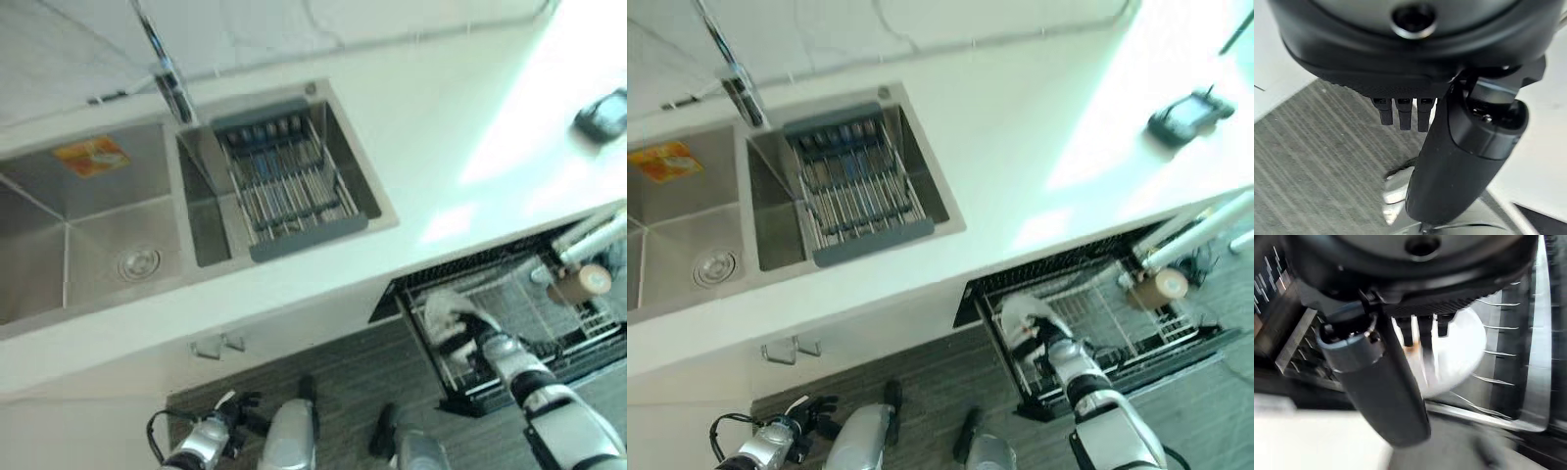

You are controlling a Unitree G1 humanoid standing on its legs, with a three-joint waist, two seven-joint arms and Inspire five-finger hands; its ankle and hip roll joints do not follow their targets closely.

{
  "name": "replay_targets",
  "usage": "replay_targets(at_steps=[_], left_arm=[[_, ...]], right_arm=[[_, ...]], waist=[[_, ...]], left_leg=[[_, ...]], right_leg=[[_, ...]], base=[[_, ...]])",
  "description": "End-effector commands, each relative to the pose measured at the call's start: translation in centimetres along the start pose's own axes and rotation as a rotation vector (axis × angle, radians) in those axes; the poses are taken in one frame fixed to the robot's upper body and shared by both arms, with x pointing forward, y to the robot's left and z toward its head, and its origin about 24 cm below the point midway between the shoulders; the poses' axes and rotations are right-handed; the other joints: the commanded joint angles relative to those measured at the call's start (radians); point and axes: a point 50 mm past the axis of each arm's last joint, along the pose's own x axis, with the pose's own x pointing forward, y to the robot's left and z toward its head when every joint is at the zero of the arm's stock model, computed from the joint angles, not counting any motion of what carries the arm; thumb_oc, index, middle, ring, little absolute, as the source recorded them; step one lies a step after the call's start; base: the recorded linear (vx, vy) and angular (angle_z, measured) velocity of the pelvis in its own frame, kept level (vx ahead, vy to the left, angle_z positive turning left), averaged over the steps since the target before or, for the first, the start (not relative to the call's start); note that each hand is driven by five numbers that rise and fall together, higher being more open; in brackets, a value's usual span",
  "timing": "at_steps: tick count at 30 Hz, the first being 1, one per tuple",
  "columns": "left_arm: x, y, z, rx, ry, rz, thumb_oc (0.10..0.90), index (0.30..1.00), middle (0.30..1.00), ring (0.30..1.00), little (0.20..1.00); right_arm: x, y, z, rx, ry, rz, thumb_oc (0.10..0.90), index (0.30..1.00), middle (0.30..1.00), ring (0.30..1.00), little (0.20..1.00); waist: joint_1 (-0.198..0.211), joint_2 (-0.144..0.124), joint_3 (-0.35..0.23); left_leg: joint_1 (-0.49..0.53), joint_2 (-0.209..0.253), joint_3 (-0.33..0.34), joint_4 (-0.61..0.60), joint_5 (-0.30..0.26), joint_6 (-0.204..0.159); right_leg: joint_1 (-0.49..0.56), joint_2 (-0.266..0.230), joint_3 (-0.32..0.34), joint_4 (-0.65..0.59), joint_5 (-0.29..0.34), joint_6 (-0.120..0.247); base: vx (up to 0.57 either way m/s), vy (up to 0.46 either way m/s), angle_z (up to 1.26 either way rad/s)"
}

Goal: Place the dishes in the dishwasher.

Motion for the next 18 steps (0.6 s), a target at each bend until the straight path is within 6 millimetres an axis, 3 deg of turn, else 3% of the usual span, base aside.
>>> replay_targets(at_steps=[1,5,12,16,18], left_arm=[[0.0,0.3,2.1,0.062,-0.069,-0.017,0.800,0.900,0.900,0.900,0.900],[-0.1,1.6,1.1,0.088,-0.036,0.004,0.800,0.900,0.900,0.900,0.900],[-0.3,2.5,0.1,0.128,0.005,0.019,0.800,0.900,0.900,0.900,0.900],[-0.4,2.5,-0.4,0.104,0.017,0.022,0.800,0.900,0.900,0.900,0.900],[-0.6,2.5,-0.8,0.057,0.017,0.028,0.800,0.900,0.900,0.900,0.900]], right_arm=[[-0.6,-3.2,-2.5,-0.252,0.153,-0.111,0.800,0.900,0.900,0.900,0.900],[-1.1,-4.4,-4.7,-0.330,0.222,-0.140,0.800,0.900,0.900,0.900,0.900],[-1.1,-4.9,-3.7,-0.185,0.082,-0.162,0.800,0.900,0.900,0.900,0.900],[-2.0,-7.0,-0.6,0.007,-0.180,-0.328,0.800,0.900,0.900,0.900,0.900],[-4.7,-9.9,3.1,0.197,-0.451,-0.485,0.800,0.900,0.900,0.900,0.900]], waist=[[-0.005,0.031,0.073],[0.002,0.002,0.056],[0.008,-0.020,0.040],[-0.009,-0.019,0.024],[-0.041,-0.011,0.020]], left_leg=[[0.031,-0.031,0.007,0.059,-0.220,0.068],[0.052,-0.022,0.001,0.059,-0.235,0.074],[0.046,-0.022,-0.006,0.059,-0.244,0.077],[0.050,-0.022,-0.002,0.059,-0.244,0.078],[0.038,-0.016,0.011,0.059,-0.227,0.080]], right_leg=[[-0.017,0.035,0.070,0.053,-0.111,-0.005],[0.004,0.043,0.074,0.053,-0.115,0.004],[-0.001,0.046,0.086,0.053,-0.119,0.011],[-0.002,0.043,0.099,0.053,-0.122,0.014],[-0.020,0.043,0.103,0.053,-0.109,0.006]], base=[[0.14,-0.140,0.08],[0.05,-0.119,0.07],[-0.01,-0.055,0.10],[0.00,0.014,-0.04],[-0.10,0.069,-0.15]])
